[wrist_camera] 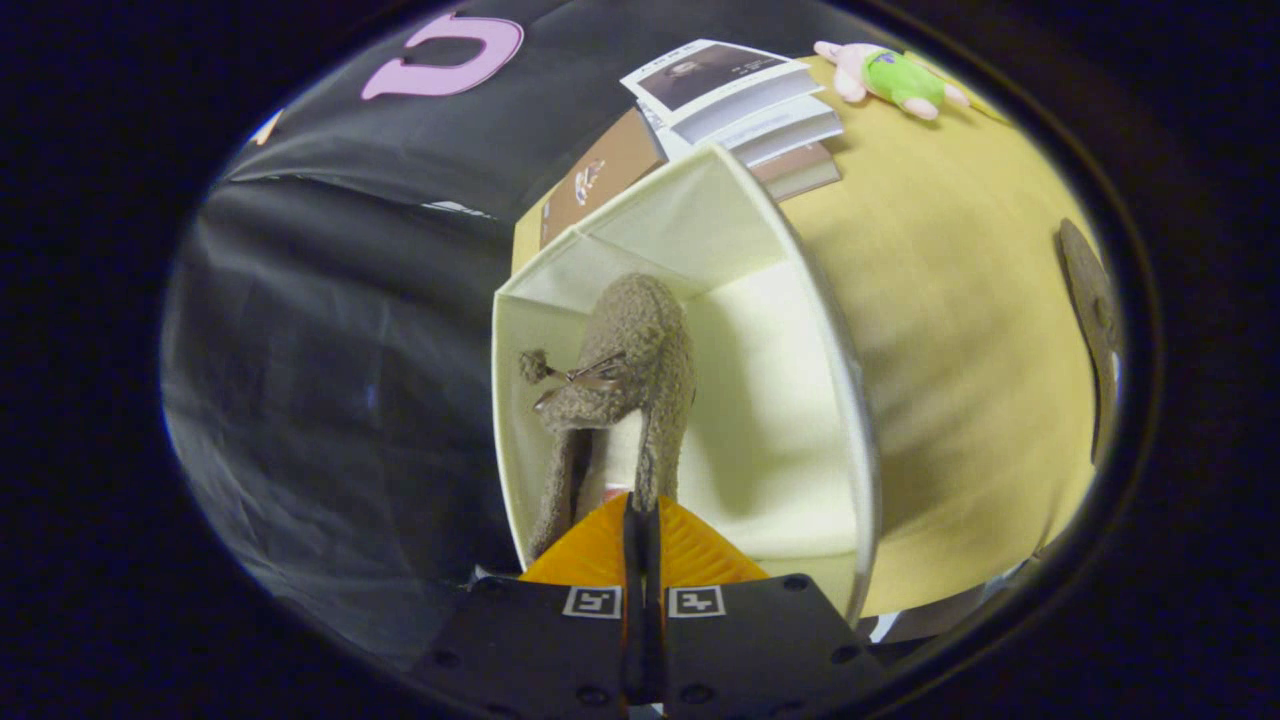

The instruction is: Open the storage box then place both shoes into the box .Put the left shoe in first, then the right shoe, with the right side of both shoes facing outward in a uniform manner.

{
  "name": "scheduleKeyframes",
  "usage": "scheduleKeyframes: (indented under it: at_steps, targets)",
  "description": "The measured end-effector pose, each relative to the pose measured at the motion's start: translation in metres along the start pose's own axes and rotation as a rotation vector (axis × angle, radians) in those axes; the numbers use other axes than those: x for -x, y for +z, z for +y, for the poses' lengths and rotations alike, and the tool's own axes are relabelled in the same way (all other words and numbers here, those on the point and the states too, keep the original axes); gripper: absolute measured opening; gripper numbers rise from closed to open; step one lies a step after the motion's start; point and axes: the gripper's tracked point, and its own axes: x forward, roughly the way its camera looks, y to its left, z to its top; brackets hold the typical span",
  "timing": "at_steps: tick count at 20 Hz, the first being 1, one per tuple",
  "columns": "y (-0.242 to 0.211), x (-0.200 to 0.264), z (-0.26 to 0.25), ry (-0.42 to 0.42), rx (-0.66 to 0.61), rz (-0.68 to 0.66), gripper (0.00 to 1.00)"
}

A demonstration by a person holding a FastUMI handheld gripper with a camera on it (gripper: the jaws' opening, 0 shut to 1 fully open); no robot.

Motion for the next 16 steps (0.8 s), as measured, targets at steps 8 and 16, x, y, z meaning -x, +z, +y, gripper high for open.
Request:
scheduleKeyframes:
  at_steps: [8, 16]
  targets:
    - [-0.004, -0.024, -0.008, -0.083, 0.117, -0.017, 0.14]
    - [0.022, 0.037, 0.037, 0.142, 0.110, -0.099, 0.91]
